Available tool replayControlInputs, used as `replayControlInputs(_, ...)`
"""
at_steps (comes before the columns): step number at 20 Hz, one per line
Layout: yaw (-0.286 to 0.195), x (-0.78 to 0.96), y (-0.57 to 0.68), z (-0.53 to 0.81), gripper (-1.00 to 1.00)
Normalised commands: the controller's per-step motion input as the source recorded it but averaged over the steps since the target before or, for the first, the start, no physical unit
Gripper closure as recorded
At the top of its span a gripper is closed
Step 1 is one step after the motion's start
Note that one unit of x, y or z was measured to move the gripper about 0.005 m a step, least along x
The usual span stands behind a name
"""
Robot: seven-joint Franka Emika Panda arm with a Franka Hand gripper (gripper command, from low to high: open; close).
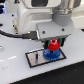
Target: Insert the blue gear onto the right peg, followed by the red gear
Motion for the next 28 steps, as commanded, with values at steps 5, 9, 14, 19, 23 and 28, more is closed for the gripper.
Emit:
replayControlInputs(5, 0.000, 0.02, -0.01, -0.10, 1.00)
replayControlInputs(9, 0.000, 0.11, -0.11, -0.08, 1.00)
replayControlInputs(14, 0.000, 0.20, -0.17, -0.16, 1.00)
replayControlInputs(19, 0.000, 0.23, -0.03, 0.00, 1.00)
replayControlInputs(23, 0.000, 0.35, 0.04, 0.15, 1.00)
replayControlInputs(28, 0.000, 0.25, 0.00, -0.08, 1.00)
